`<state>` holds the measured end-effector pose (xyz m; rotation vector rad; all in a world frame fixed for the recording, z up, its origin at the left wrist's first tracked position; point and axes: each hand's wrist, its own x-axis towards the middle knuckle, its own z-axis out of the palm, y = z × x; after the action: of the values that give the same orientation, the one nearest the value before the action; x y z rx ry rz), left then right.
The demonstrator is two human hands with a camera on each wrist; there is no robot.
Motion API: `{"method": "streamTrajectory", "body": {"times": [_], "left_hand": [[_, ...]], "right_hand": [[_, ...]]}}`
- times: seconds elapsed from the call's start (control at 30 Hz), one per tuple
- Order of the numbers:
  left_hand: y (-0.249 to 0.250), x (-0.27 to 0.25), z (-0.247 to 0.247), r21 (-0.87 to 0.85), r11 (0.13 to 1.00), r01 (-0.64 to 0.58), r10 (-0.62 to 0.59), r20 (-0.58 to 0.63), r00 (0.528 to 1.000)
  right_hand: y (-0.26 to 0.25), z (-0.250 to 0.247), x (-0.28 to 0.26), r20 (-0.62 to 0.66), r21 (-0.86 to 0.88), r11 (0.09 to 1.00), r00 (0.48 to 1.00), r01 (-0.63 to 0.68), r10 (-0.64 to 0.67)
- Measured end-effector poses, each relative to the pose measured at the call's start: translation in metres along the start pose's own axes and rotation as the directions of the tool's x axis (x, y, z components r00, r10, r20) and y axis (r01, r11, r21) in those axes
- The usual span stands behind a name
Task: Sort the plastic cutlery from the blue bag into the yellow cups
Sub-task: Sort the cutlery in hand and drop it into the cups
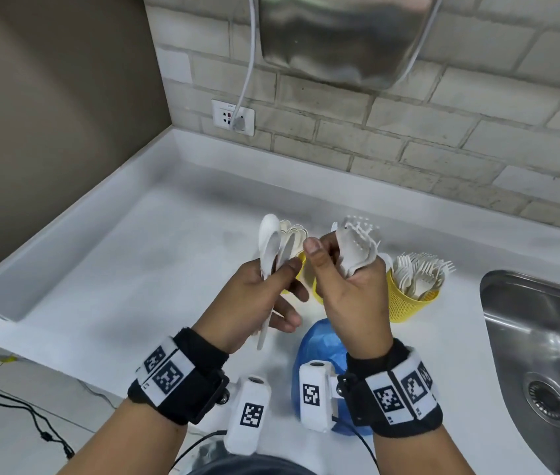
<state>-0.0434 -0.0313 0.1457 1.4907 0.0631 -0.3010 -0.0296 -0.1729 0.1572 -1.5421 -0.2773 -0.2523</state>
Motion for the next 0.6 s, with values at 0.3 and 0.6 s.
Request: {"method": "streamTrajectory", "body": {"times": [0.3,0.6], "left_hand": [[-0.011,0.003,-0.007,0.019,0.996,-0.088,0.087,0.043,0.995],[-0.007,0.000,-0.006,0.054,0.998,-0.027,0.020,0.128,0.992]], "right_hand": [[0.001,-0.017,0.010,0.226,-0.124,0.991,0.971,-0.048,0.075],[-0.003,-0.011,0.010,0.219,-0.049,0.997,0.974,-0.057,0.066]]}}
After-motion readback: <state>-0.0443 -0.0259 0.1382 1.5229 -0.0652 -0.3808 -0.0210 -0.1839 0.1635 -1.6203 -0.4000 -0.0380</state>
